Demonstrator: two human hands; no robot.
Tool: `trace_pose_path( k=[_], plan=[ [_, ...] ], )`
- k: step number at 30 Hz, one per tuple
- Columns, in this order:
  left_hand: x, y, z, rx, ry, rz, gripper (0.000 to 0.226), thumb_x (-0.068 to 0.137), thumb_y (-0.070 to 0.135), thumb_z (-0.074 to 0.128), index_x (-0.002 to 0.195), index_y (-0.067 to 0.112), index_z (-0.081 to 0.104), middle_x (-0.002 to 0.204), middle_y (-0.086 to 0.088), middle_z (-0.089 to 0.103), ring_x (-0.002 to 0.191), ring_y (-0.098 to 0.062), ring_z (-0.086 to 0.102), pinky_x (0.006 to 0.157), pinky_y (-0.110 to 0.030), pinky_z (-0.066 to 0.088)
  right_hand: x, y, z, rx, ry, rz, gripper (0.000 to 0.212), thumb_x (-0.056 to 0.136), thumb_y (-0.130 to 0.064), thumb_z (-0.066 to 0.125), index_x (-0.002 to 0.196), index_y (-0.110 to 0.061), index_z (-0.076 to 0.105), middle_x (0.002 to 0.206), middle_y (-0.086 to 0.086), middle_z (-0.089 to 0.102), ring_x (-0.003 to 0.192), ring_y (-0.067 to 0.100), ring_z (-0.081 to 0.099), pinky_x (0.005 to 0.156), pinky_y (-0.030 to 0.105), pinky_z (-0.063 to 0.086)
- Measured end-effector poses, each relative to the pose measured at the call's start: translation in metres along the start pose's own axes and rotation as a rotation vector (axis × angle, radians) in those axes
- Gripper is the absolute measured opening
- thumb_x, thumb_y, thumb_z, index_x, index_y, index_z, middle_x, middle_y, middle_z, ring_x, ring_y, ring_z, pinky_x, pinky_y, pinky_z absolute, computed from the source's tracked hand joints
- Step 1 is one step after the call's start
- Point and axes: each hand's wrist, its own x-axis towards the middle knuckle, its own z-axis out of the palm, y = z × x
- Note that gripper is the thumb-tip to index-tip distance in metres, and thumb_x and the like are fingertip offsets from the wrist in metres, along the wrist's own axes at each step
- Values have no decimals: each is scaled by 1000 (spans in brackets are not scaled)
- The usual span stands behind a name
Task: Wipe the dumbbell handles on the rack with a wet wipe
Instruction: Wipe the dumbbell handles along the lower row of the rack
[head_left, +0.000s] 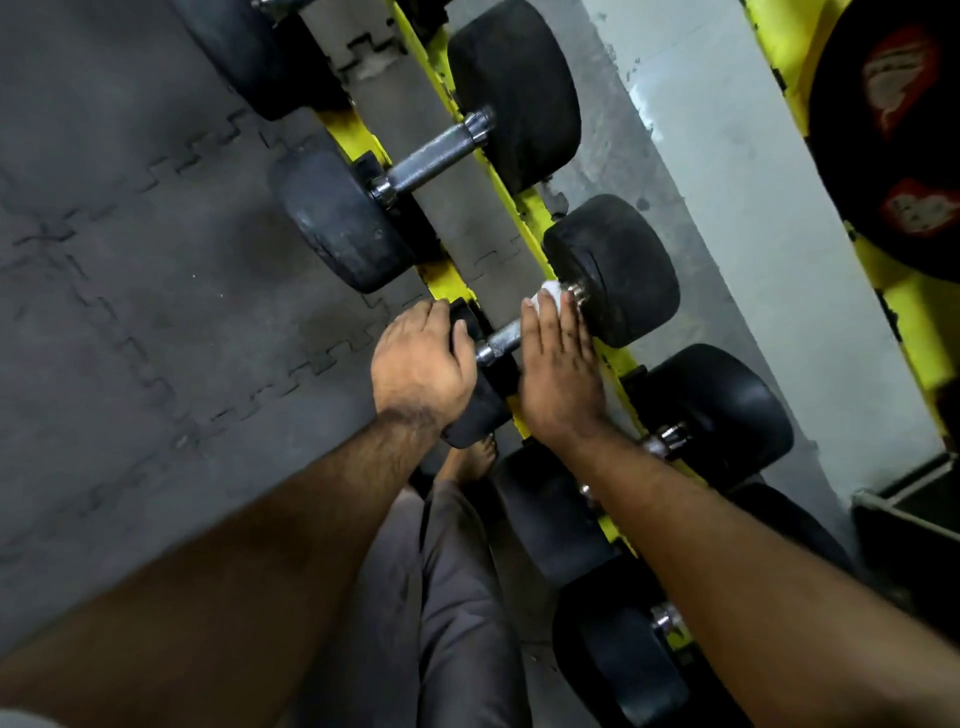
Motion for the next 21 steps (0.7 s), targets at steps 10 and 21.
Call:
trace_pose_path(
  k=[10,21],
  plan=[
    [0,-2,-1,-31,7,12,44,96,37,32,107,9,63,98,-7,64,92,-28,60,81,-40,49,0,20,6,55,67,-159,64,93,-8,46,154,-4,30,162,14,26,152,31,17,123,44,18],
    [0,0,-3,-58,15,5,46,96,37,32,113,9,64,105,-6,67,97,-26,62,83,-37,50,17,41,13,203,205,-220,50,92,3,51,141,-10,55,149,7,50,145,27,37,121,41,25]
  ],
)
